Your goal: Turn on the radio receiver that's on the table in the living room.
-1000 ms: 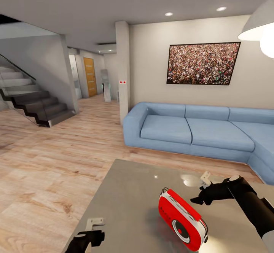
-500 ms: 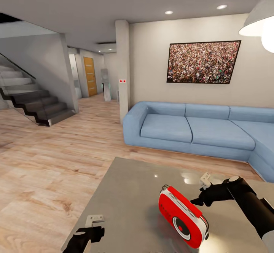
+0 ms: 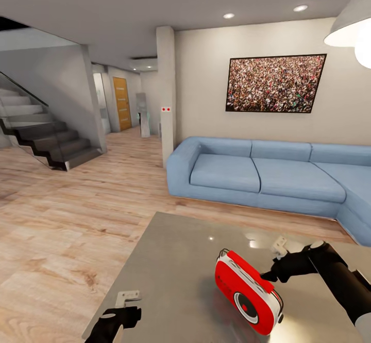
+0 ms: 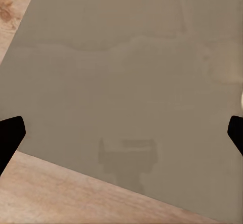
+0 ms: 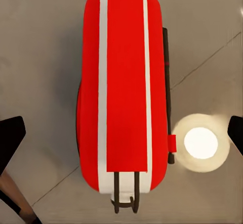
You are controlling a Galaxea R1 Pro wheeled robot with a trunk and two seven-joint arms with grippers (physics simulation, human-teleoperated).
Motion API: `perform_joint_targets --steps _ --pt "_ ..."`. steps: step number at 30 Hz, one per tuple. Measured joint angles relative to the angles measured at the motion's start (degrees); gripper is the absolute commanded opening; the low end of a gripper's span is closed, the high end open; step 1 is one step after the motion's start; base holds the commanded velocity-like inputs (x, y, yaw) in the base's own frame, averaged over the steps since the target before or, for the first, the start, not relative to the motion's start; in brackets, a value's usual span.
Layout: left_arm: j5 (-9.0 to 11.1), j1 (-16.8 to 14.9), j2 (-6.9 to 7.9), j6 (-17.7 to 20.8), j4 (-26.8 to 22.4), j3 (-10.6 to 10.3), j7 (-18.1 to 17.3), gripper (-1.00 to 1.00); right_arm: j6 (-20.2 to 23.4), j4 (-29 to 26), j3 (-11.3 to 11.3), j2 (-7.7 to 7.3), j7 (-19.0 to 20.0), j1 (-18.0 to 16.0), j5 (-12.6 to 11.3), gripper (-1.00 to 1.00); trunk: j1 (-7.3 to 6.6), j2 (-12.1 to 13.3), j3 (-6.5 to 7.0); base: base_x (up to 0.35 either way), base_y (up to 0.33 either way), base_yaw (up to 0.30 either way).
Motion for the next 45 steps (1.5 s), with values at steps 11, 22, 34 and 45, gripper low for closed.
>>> perform_joint_targets --steps 11,22,34,45 --pt "0.0 0.0 0.05 0.0 -0.01 -0.01 0.01 1.0 -0.07 0.42 -0.08 0.0 -0.86 0.0 1.73 1.0 0.21 -0.39 -0.17 0.0 0.0 0.0" --pt "0.0 0.0 0.02 -0.06 -0.01 -0.01 0.07 1.0 -0.13 0.43 0.03 0.06 -0.91 0.0 1.91 1.0 2.63 -4.8 -2.15 0.0 0.0 0.0" --pt "0.0 0.0 -0.04 -0.02 -0.01 -0.01 0.01 1.0 -3.91 0.43 -0.01 0.1 -0.91 0.0 1.46 1.0 3.07 -5.62 -2.51 0.0 0.0 0.0" --pt "0.0 0.0 -0.15 -0.05 -0.01 -0.03 0.01 1.0 -4.12 0.43 0.09 0.72 -0.85 0.0 1.45 1.0 3.07 -5.62 -2.51 0.0 0.0 0.0"
